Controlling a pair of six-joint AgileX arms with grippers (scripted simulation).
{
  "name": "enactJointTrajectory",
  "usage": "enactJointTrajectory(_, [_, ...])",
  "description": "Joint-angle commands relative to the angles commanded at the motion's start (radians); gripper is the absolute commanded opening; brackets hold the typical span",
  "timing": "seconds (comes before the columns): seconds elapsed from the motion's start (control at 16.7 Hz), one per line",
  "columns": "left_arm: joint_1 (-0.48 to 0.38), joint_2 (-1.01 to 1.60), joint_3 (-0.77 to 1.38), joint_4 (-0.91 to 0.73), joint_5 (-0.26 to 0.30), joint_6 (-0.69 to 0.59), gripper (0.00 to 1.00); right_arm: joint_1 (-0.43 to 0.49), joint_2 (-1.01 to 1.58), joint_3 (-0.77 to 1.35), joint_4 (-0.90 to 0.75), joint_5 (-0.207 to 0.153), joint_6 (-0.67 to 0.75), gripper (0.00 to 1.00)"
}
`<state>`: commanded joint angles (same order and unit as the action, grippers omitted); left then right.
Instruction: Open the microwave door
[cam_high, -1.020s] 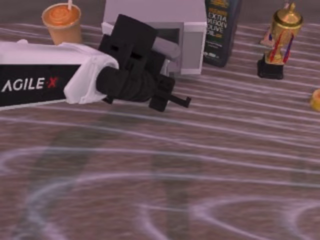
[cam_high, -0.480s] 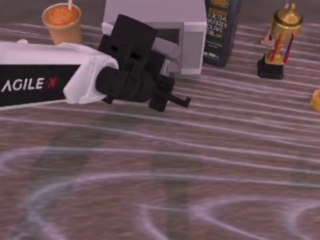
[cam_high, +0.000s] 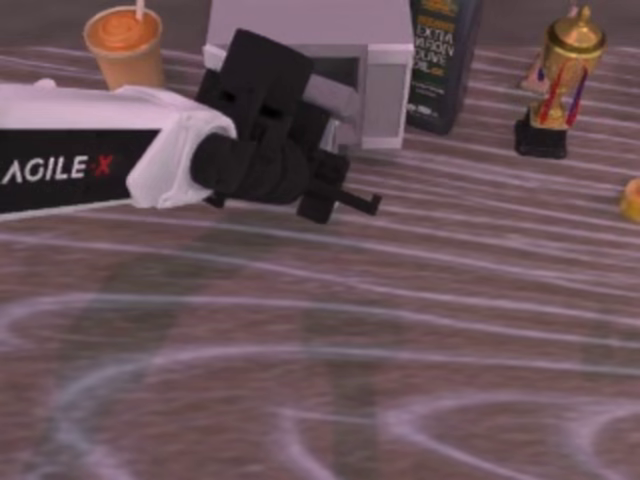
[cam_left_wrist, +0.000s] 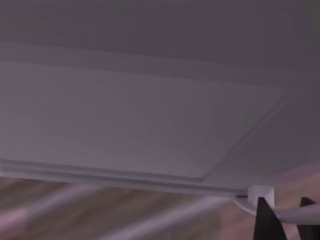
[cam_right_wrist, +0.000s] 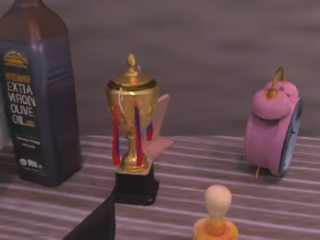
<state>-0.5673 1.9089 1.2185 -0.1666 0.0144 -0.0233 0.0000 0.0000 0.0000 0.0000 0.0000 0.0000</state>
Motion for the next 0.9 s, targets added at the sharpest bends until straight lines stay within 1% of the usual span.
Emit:
enactJointTrajectory(0.36, [0.000, 0.000, 0.000, 0.000, 0.000, 0.000, 0.00, 0.000, 0.000, 0.000, 0.000, 0.000, 0.000, 1.00])
enactJointTrajectory(0.48, [-0.007, 0.001, -0.001, -0.001, 0.010, -0.003, 0.00, 0.000, 0.000, 0.000, 0.000, 0.000, 0.000, 1.00])
enactJointTrajectory(0.78, [0.018, -0.022, -0.029, 0.006, 0.043, 0.048, 0.00, 0.000, 0.000, 0.000, 0.000, 0.000, 0.000, 1.00])
enactJointTrajectory(0.9, [0.020, -0.024, -0.032, 0.006, 0.046, 0.053, 0.00, 0.000, 0.000, 0.000, 0.000, 0.000, 0.000, 1.00])
